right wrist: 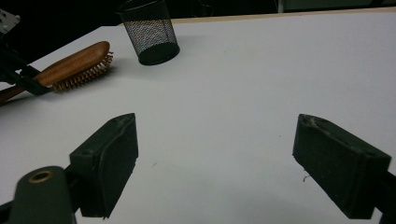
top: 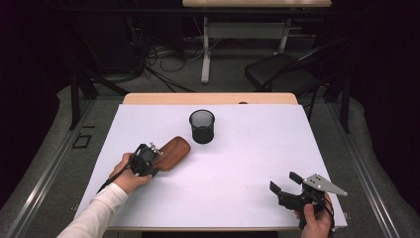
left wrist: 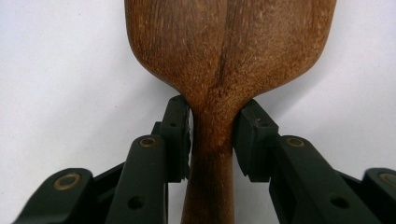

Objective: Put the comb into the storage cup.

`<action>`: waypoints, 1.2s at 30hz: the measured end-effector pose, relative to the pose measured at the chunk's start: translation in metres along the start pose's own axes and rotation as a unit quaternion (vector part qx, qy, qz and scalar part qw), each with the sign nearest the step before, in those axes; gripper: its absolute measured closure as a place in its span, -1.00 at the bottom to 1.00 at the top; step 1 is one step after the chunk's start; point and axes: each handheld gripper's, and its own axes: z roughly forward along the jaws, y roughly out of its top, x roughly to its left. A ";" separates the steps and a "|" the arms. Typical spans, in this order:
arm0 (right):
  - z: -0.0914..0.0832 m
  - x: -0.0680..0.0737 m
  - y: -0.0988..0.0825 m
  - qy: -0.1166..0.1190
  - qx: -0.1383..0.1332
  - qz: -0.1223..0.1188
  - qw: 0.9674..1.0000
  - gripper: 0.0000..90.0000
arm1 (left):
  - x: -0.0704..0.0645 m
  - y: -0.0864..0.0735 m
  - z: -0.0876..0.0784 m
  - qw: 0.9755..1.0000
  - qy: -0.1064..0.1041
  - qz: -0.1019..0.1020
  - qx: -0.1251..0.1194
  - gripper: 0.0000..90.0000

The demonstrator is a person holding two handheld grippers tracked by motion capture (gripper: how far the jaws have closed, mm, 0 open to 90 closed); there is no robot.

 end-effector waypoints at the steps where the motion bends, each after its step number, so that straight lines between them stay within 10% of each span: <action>1: 0.000 0.000 0.000 0.000 0.000 0.000 1.000 -0.69 | 0.000 0.000 0.000 1.000 0.000 0.000 0.001 0.52; 36: 0.001 -0.001 0.000 0.003 0.001 0.003 1.000 -0.69 | 0.002 -0.009 -0.002 0.999 -0.010 -0.009 -0.036 0.60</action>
